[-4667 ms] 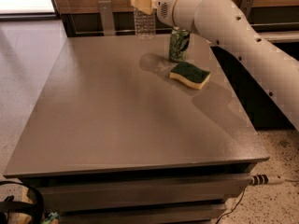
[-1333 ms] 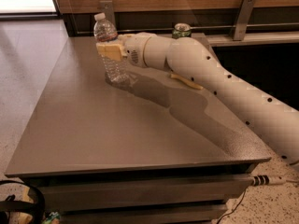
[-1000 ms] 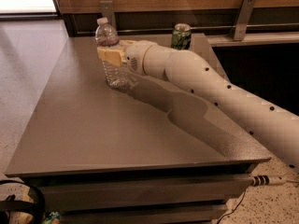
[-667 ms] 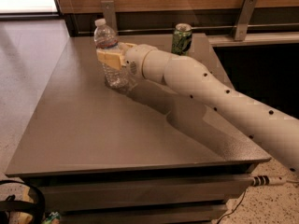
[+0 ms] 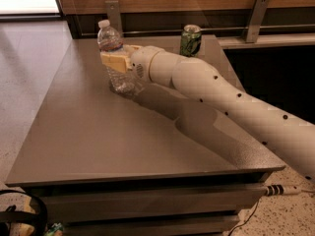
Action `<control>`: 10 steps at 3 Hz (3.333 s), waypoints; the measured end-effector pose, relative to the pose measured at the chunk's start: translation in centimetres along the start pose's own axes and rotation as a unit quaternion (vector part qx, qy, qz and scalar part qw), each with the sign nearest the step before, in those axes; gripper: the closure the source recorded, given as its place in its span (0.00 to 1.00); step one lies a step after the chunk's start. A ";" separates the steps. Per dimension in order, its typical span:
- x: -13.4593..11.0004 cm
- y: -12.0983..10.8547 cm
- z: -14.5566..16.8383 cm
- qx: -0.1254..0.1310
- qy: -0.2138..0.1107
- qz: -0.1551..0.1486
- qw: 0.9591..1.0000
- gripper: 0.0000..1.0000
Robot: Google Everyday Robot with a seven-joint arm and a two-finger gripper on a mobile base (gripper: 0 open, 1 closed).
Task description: Place water bottle upright
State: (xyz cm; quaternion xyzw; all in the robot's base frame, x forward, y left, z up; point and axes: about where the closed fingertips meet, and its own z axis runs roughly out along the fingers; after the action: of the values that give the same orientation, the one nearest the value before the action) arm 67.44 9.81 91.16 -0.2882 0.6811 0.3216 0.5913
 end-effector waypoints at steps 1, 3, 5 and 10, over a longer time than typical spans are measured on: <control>-2.2 -1.2 0.1 -0.009 -0.023 -0.024 0.999 1.00; -4.7 -2.5 -0.1 -0.026 -0.074 -0.062 0.995 1.00; -2.1 -1.4 -0.3 -0.031 -0.084 -0.053 0.995 1.00; -0.2 -0.7 -0.9 -0.025 -0.082 -0.036 0.996 0.54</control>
Offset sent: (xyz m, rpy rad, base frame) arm 0.0342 -0.0280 0.0616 0.0476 -0.2310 0.0525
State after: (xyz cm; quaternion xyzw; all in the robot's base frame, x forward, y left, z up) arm 67.47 8.71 91.38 -0.2995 0.6113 0.3392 0.6493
